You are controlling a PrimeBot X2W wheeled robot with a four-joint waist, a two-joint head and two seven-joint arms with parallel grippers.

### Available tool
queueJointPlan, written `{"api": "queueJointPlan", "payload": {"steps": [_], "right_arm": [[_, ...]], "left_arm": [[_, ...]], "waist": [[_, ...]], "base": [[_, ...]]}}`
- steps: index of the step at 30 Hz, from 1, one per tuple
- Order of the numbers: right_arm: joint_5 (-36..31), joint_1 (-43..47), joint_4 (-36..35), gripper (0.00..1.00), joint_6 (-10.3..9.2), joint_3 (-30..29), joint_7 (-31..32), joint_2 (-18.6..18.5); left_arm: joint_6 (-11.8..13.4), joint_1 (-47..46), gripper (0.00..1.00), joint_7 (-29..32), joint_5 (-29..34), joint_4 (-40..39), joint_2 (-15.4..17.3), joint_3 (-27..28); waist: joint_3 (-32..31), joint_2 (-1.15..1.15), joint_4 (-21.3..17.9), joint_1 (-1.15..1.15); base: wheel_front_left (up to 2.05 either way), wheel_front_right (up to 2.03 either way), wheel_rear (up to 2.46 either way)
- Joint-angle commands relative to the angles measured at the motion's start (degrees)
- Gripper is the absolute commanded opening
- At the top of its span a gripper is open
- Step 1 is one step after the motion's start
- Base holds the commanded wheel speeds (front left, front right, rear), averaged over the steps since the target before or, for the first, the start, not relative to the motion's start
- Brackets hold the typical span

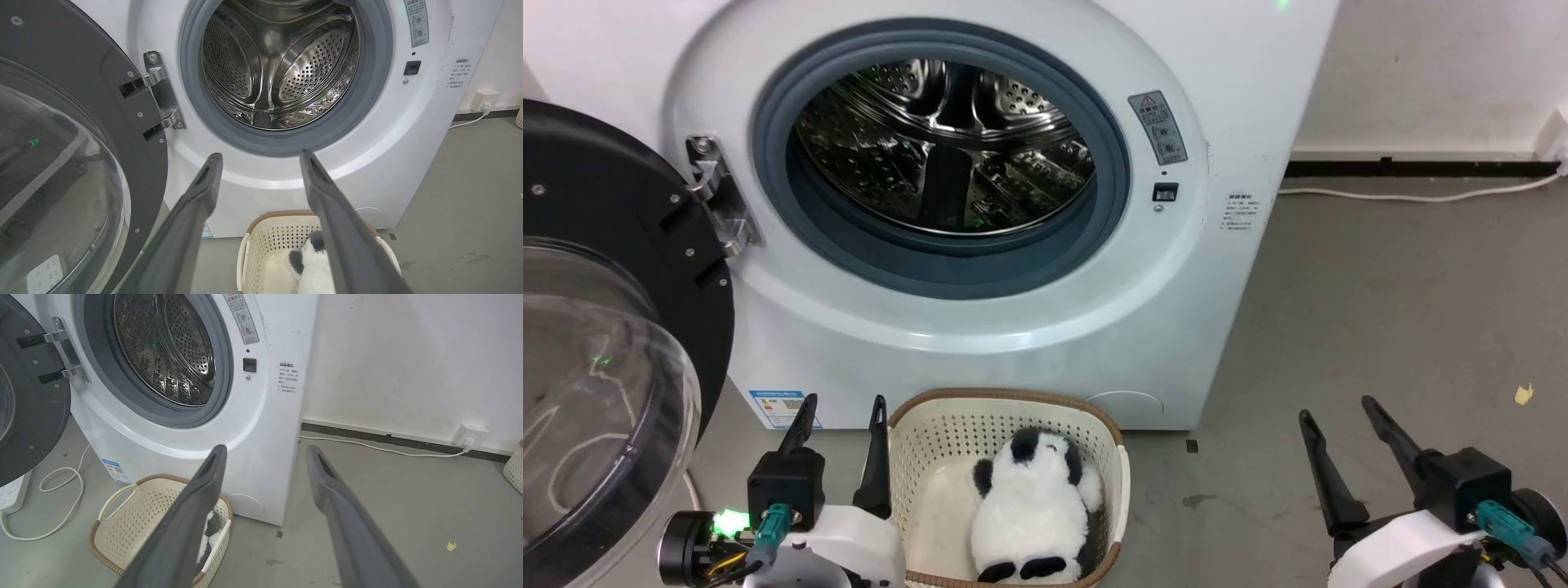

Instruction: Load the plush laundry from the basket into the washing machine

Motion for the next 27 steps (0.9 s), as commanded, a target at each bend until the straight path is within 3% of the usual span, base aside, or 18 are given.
{"api": "queueJointPlan", "payload": {"steps": [1,27], "right_arm": [[0.63,0.05,-0.04,1.00,-0.01,-0.32,-0.76,-0.01],[5.81,-3.61,-2.19,1.00,-0.02,0.70,-3.87,-0.02]], "left_arm": [[0.23,0.04,1.00,-0.45,-0.42,0.00,0.04,-0.38],[-1.09,-5.83,1.00,-2.23,-0.65,6.59,3.58,-1.55]], "waist": [[0.46,0.00,-0.31,0.00],[12.48,0.00,-6.89,0.00]], "base": [[0.00,0.00,0.00],[0.00,0.00,0.00]]}}
